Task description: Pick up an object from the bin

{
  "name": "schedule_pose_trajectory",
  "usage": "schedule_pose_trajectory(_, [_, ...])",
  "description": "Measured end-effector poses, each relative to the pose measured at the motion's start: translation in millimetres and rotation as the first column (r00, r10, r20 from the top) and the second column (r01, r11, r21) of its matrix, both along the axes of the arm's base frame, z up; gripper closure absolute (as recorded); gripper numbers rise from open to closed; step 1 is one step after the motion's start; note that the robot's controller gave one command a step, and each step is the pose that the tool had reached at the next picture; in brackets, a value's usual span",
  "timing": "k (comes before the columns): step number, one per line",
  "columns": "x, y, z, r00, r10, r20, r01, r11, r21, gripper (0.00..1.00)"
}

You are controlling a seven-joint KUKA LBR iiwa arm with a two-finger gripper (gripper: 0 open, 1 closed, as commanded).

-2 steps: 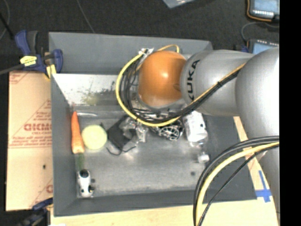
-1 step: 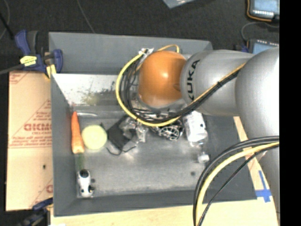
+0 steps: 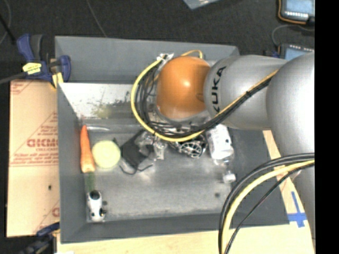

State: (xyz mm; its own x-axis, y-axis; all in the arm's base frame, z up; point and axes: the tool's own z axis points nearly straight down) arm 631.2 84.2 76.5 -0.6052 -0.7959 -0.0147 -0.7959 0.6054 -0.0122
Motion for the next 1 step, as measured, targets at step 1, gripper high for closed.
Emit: schedule_pose_trajectory(1, [-1.6, -0.3, 14.1, 1.000, -0.001, -0.007, 0.001, 1.000, -0.001, 1.00])
